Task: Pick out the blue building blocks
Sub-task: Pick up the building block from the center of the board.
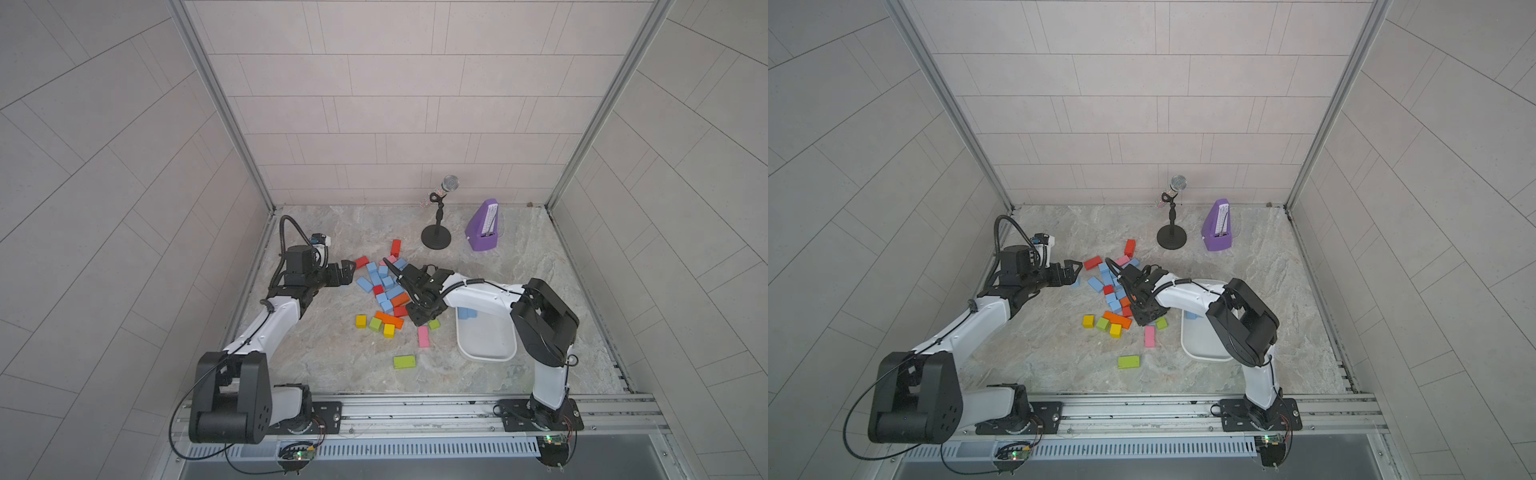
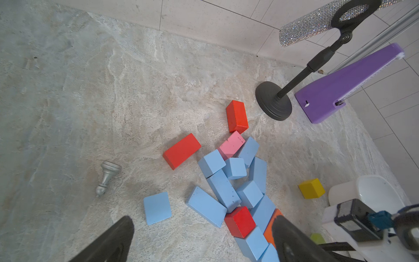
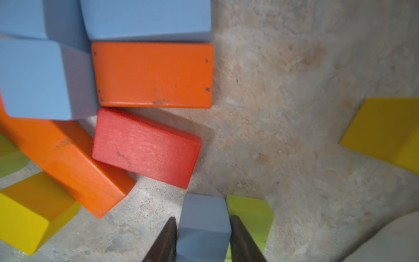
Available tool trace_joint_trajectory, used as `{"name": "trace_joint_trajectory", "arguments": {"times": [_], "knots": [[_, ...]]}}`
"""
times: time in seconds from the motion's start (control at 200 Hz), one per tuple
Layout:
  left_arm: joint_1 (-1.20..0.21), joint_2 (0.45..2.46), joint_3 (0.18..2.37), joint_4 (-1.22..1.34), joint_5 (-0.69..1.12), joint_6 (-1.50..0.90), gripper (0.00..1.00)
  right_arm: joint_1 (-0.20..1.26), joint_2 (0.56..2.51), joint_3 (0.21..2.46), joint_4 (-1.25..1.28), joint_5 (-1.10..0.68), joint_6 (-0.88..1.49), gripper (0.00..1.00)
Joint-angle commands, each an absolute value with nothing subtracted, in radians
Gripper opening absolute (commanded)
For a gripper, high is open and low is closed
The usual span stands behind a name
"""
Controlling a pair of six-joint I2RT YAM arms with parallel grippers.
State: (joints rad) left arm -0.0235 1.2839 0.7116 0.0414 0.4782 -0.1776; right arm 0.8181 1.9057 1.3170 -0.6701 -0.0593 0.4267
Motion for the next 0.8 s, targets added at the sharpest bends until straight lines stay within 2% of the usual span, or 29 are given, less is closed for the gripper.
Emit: {"name": "trace_joint_trajectory", "arguments": {"times": [0.0, 0.285, 0.465, 0.675, 0.791], "knots": [[-0.018, 1.261, 0.697, 0.071, 0.502, -0.159, 1.0, 0.822, 1.906, 1.29, -0.662, -0.057, 0.448, 0.32], [-0.038, 1.259, 0.677, 0.111, 0.597, -0.156, 0.99, 0.813, 1.741, 1.266, -0.641, -0.009, 0.421, 0.27], [-0.12, 1.292, 0.675, 0.119, 0.645, -0.145, 0.98, 0.756, 1.585, 1.204, -0.657, -0.006, 0.407, 0.26], [-0.282, 1.323, 0.703, 0.059, 0.619, -0.052, 0.99, 0.579, 1.378, 1.052, -0.697, 0.002, 0.404, 0.26], [-0.313, 1.334, 0.712, 0.045, 0.613, -0.035, 0.98, 0.433, 1.296, 0.947, -0.676, -0.035, 0.383, 0.27]]}}
